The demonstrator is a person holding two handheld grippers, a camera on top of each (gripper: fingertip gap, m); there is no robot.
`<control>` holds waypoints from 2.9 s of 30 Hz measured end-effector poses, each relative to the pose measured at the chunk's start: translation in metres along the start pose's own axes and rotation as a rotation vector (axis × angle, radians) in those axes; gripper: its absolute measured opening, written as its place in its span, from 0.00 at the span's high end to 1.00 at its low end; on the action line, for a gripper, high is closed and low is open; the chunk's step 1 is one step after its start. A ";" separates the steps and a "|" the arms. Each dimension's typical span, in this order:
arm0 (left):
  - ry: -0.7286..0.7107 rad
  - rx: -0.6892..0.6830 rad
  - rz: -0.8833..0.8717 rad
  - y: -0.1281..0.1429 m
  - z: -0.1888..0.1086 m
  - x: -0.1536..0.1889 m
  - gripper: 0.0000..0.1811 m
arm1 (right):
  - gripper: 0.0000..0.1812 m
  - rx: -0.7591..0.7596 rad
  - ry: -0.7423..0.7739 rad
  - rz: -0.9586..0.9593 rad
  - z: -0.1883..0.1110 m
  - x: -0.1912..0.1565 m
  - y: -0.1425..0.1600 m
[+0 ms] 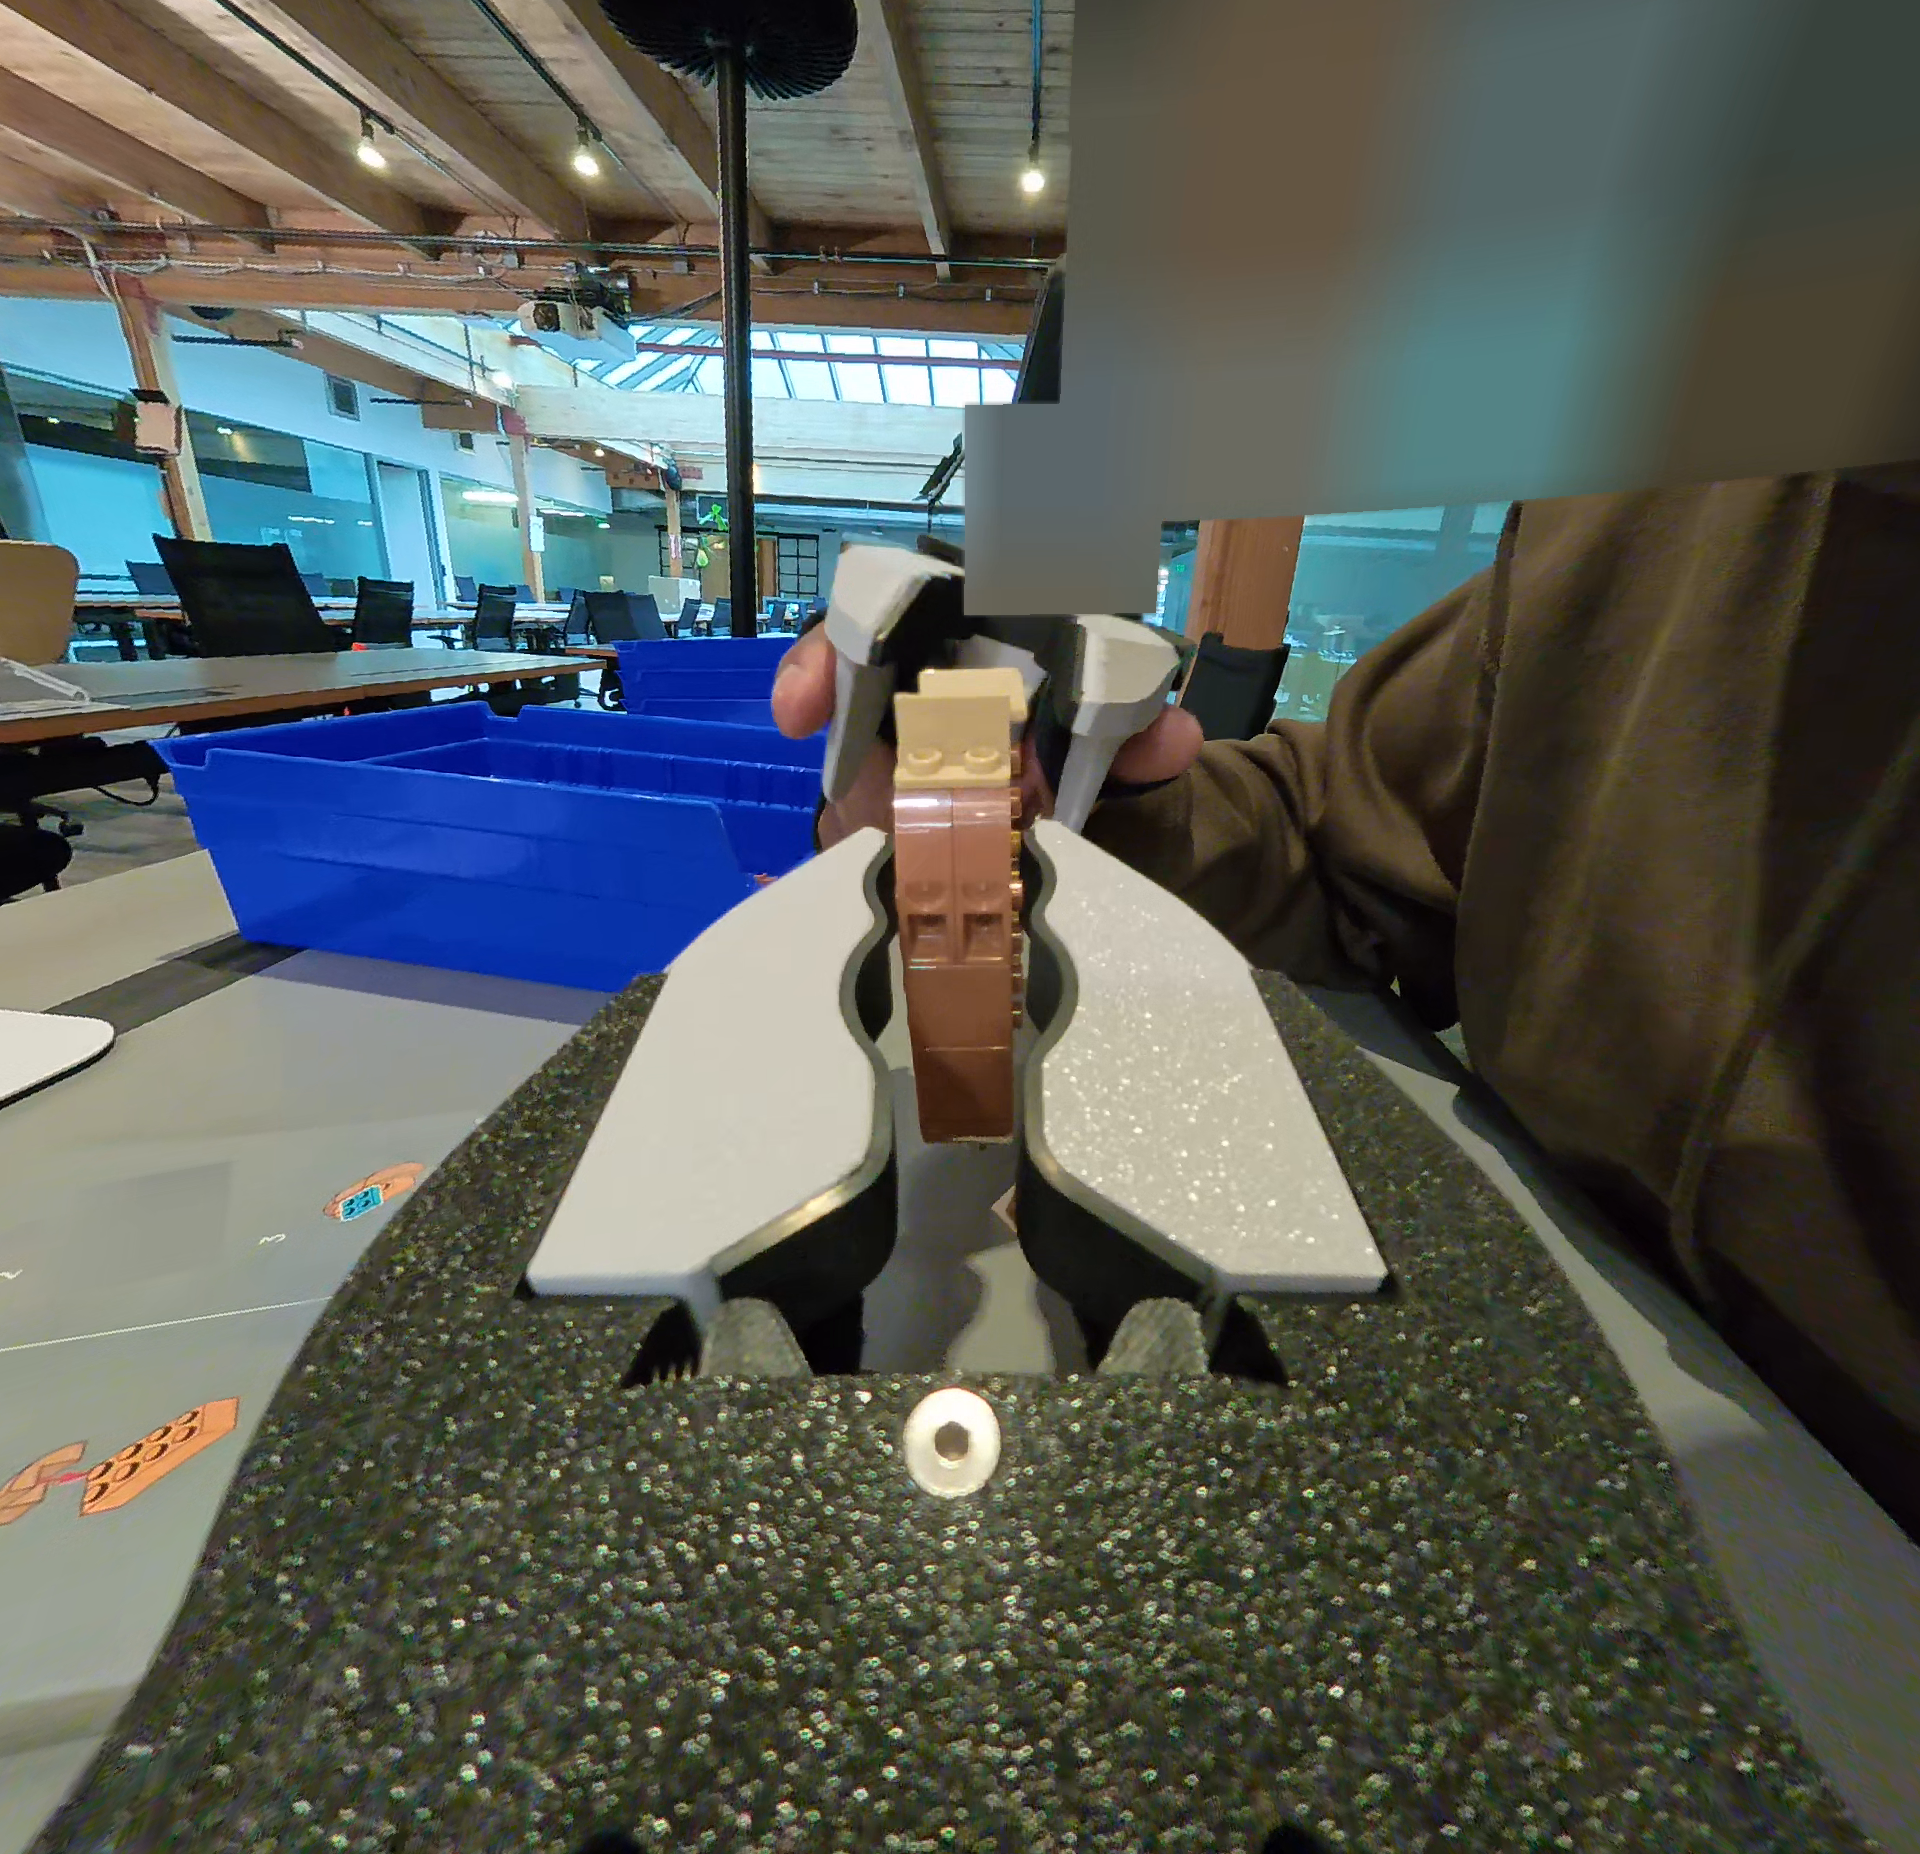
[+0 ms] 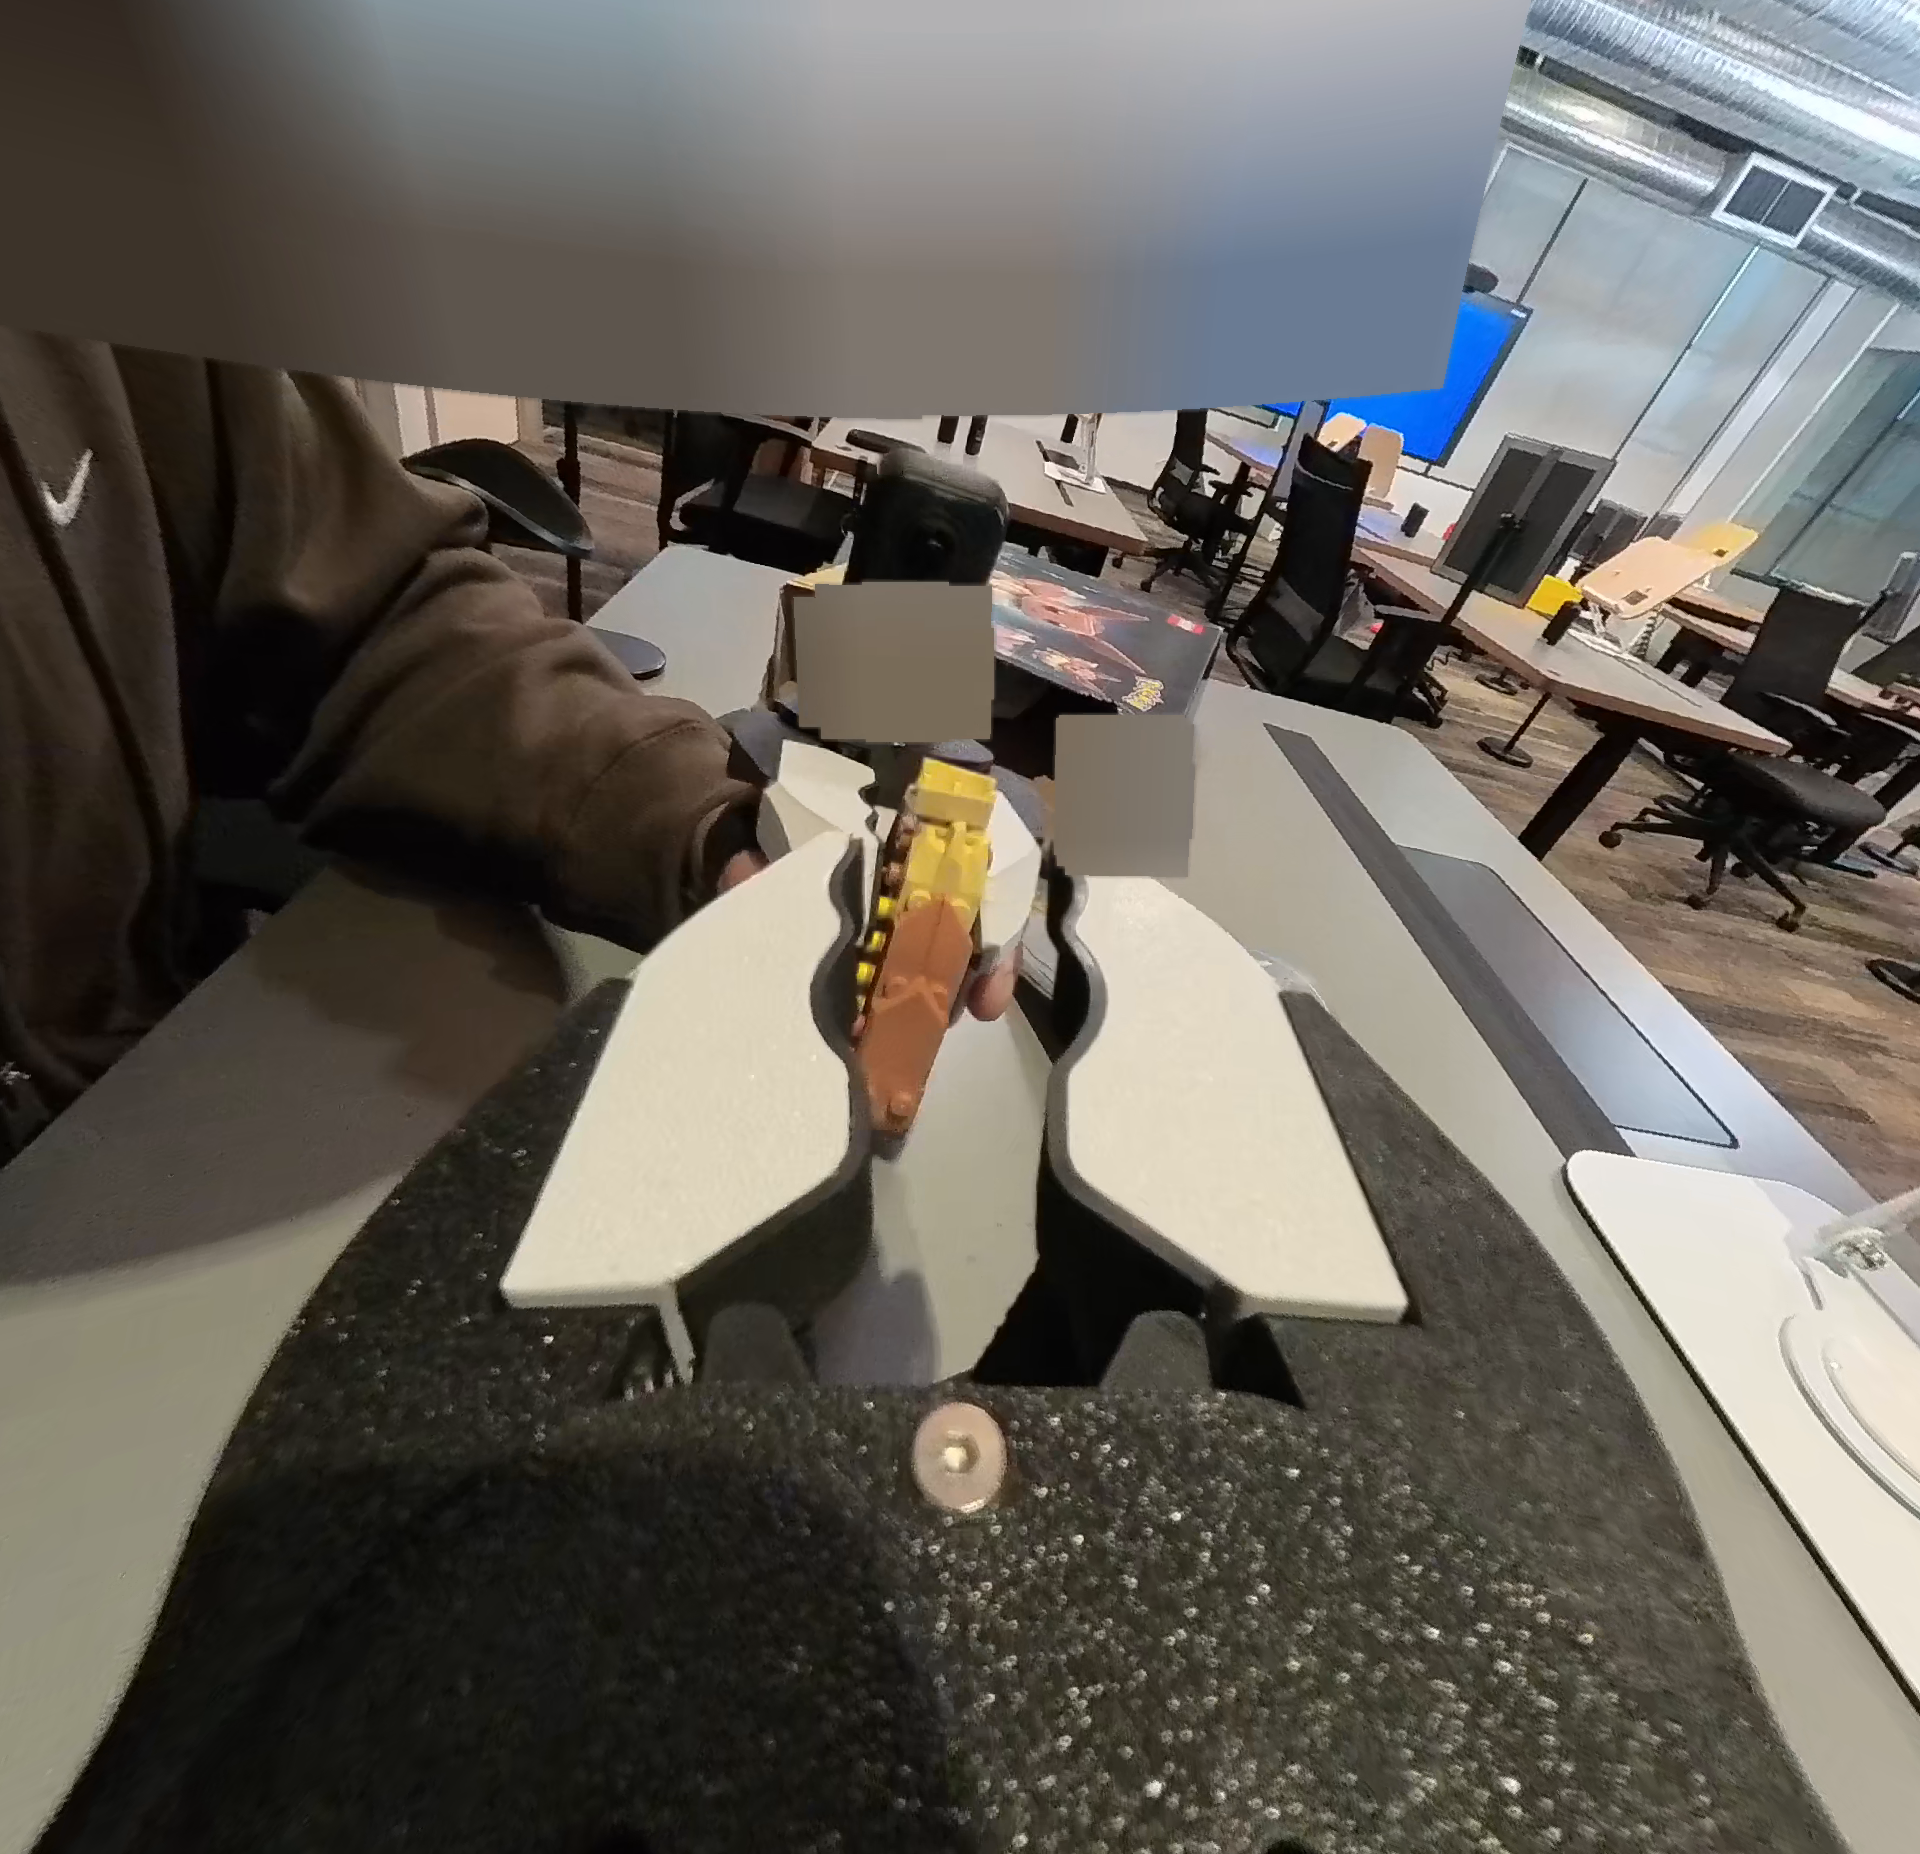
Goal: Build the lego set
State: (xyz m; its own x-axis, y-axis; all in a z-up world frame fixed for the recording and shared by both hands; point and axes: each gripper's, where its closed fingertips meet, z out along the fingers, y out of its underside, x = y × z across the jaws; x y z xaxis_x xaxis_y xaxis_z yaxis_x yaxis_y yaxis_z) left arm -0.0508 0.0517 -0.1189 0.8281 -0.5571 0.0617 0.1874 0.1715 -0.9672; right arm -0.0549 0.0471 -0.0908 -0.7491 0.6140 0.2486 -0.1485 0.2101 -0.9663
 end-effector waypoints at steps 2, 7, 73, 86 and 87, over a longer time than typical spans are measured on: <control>-0.003 -0.009 0.002 0.002 0.000 0.000 0.88 | 0.81 -0.008 -0.002 0.011 0.001 0.000 -0.001; -0.002 -0.033 0.010 0.006 0.002 0.000 0.88 | 0.81 -0.049 -0.004 0.023 0.005 -0.002 0.001; -0.039 -0.099 0.046 0.017 0.007 -0.002 0.88 | 0.83 -0.190 0.104 0.054 -0.003 0.005 0.009; -0.117 -0.132 0.093 0.022 0.007 -0.012 0.88 | 0.86 -0.312 0.181 0.113 0.004 0.001 0.019; -0.117 -0.138 0.101 0.023 0.007 -0.011 0.88 | 0.88 -0.329 0.187 0.107 0.003 0.002 0.022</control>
State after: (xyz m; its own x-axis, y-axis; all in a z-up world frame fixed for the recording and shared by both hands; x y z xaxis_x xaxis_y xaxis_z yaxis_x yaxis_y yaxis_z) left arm -0.0521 0.0678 -0.1401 0.8963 -0.4432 -0.0169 0.0326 0.1038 -0.9941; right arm -0.0617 0.0504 -0.1115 -0.6139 0.7675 0.1844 0.1624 0.3514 -0.9220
